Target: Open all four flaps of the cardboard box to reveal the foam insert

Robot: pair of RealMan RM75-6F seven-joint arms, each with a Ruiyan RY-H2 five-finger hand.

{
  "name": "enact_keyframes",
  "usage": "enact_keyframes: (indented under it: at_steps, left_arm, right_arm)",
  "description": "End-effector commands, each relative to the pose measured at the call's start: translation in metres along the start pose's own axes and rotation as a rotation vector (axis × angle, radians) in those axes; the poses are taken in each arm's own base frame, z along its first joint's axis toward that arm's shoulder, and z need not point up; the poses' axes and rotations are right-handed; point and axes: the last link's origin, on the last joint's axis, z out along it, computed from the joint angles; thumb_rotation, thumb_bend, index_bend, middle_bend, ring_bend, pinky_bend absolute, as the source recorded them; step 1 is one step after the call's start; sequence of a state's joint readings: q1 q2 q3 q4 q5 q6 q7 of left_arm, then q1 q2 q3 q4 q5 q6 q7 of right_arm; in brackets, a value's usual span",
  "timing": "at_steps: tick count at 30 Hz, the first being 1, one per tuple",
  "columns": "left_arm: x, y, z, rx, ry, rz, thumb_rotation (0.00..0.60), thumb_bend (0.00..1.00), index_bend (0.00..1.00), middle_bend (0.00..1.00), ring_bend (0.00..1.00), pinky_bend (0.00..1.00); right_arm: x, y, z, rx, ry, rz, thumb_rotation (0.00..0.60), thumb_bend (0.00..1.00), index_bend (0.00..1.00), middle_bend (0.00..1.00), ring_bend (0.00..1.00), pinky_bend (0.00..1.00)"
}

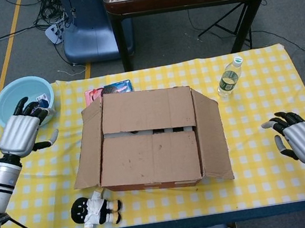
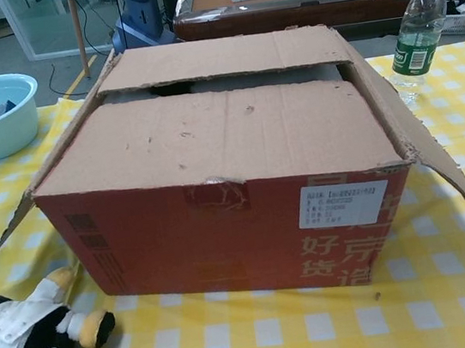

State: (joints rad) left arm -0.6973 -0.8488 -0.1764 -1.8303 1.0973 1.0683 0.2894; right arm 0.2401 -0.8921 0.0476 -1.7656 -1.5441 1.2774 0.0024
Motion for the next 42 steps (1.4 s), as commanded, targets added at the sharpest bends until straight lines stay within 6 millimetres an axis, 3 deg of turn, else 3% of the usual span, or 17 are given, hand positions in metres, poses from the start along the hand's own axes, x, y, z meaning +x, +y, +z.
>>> enact_keyframes:
  at_steps: [1, 11, 20, 27, 33, 42]
  left_arm:
    - [-0.013, -0.014, -0.017, 0.094, -0.007, -0.036, 0.351, 0.40, 0.31, 0.30, 0.13, 0.00]
    - [-0.034, -0.035, -0.062, 0.213, -0.014, -0.009, 0.353, 0.40, 0.31, 0.29, 0.13, 0.00]
    - [-0.043, -0.041, -0.098, 0.265, 0.008, -0.034, 0.354, 0.40, 0.31, 0.29, 0.13, 0.00]
    - [-0.047, -0.043, -0.110, 0.279, 0.002, -0.053, 0.355, 0.40, 0.31, 0.29, 0.13, 0.00]
    - [-0.048, -0.042, -0.114, 0.277, -0.003, -0.063, 0.354, 0.40, 0.32, 0.29, 0.13, 0.00]
    - [-0.049, -0.042, -0.116, 0.277, -0.011, -0.073, 0.353, 0.40, 0.31, 0.28, 0.13, 0.00]
  right_arm:
    - [0.004, -0.003, 0.005, 0.022, 0.001, 0.006, 0.600, 0.57, 0.29, 0.30, 0.16, 0.17]
    - [0.021, -0.021, 0.038, 0.105, -0.006, 0.029, 0.600, 0.55, 0.26, 0.29, 0.16, 0.17]
    - [0.027, -0.065, 0.088, 0.231, -0.061, -0.021, 0.600, 0.51, 0.22, 0.25, 0.13, 0.17]
    - [0.026, -0.103, 0.126, 0.300, -0.095, -0.058, 0.600, 0.40, 0.12, 0.15, 0.07, 0.17]
    - [0.018, -0.133, 0.155, 0.339, -0.126, -0.079, 0.600, 0.37, 0.06, 0.07, 0.01, 0.11]
    - [0.007, -0.159, 0.171, 0.361, -0.125, -0.070, 0.600, 0.29, 0.02, 0.04, 0.00, 0.07]
